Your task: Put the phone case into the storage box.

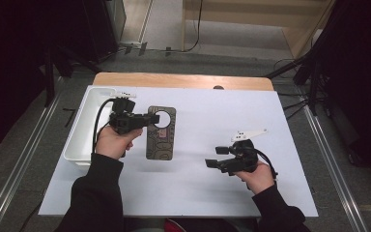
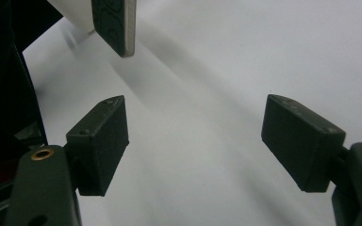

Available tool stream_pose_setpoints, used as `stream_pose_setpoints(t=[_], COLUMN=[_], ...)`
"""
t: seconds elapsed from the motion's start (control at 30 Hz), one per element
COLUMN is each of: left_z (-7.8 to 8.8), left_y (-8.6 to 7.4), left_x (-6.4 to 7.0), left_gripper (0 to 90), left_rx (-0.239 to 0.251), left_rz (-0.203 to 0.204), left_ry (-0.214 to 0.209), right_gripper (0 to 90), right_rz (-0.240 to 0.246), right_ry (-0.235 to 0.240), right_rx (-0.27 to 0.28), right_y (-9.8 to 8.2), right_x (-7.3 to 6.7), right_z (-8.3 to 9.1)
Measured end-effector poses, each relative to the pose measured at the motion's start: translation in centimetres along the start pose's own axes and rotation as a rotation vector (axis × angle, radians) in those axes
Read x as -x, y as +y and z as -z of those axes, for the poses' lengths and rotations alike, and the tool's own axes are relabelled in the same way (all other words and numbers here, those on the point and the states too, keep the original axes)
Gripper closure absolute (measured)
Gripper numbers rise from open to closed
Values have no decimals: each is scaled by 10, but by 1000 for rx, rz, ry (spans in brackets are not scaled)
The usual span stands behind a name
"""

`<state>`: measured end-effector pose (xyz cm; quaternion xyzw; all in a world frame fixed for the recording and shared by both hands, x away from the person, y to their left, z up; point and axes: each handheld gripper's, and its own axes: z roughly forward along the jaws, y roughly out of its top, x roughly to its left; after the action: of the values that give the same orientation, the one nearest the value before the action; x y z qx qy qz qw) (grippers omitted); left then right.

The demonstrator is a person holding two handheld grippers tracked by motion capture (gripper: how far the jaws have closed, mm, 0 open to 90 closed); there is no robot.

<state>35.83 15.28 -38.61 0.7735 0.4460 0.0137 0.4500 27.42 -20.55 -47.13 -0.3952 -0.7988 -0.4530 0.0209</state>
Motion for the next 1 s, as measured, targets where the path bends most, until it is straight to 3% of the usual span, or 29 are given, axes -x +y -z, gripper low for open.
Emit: stream_pose_setpoints(t=[0.43, 0.8, 1.0], left_z=[21, 29, 33], left_y=[2, 9, 14], left_x=[-14, -19, -24], left_gripper=[735, 735, 735], left_rx=[32, 48, 41], left_rz=[23, 33, 33], left_ry=[7, 20, 26], right_gripper=[224, 224, 224], right_rz=[-30, -58, -50], right_ry=[-4, 4, -13], right_rx=[5, -7, -19], right_y=[-19, -32, -37], right_x=[1, 2, 2], right_z=[12, 16, 19])
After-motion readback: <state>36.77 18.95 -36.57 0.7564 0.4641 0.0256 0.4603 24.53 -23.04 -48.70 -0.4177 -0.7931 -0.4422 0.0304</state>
